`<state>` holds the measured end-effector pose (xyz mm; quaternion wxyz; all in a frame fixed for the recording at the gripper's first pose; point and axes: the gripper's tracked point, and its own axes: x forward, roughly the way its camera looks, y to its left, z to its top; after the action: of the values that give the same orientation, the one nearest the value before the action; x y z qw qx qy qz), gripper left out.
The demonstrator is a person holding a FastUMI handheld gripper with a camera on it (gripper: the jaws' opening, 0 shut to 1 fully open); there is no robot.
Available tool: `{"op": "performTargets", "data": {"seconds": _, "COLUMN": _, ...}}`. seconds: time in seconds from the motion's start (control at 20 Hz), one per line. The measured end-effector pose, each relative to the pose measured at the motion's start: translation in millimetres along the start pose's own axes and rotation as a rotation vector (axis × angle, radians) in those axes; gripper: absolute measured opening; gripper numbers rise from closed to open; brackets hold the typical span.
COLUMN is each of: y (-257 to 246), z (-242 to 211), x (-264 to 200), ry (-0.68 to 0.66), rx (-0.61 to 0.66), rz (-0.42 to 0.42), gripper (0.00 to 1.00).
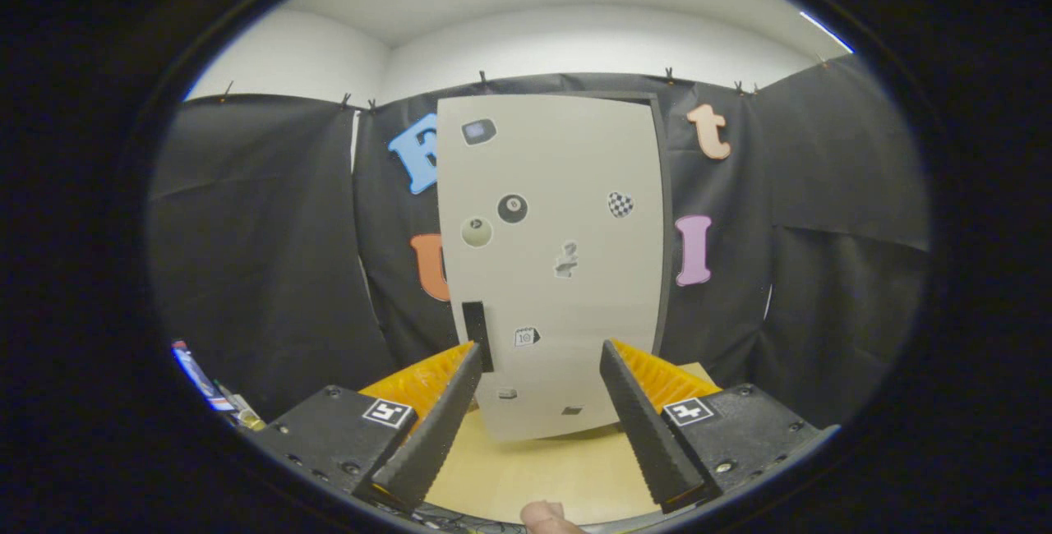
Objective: Open the shoe cabinet door, grab the shoes and put them into the shoe cabinet, then close the shoe cabinet door.
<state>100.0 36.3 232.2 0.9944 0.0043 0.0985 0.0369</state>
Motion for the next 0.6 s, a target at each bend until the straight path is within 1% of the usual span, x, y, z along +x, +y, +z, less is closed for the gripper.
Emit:
{"op": "performTargets", "data": {"seconds": 0.1, "y": 3.5, "z": 10.7, "x": -15.5, "ry": -0.027, "rx": -0.01, "rz": 0.006, "gripper": 0.96}}
{"op": "performTargets", "data": {"seconds": 0.2, "y": 7.8, "z": 28.5, "x": -15.5, "ry": -0.048, "rx": -0.023, "rz": 0.004, "gripper": 0.96}}
{"op": "performTargets", "data": {"seconds": 0.3, "y": 9.6, "z": 36.7, "x": -24.4, "ry": -0.069, "rx": -0.048, "rz": 0.0, "gripper": 0.97}}
{"op": "performTargets", "data": {"seconds": 0.4, "y": 11.4, "z": 40.1, "x": -30.2, "ry": -0.085, "rx": -0.061, "rz": -0.009, "gripper": 0.97}}
{"op": "performTargets", "data": {"seconds": 0.6, "y": 12.1, "z": 36.5, "x": -33.2, "ry": -0.078, "rx": -0.02, "rz": -0.014, "gripper": 0.97}}
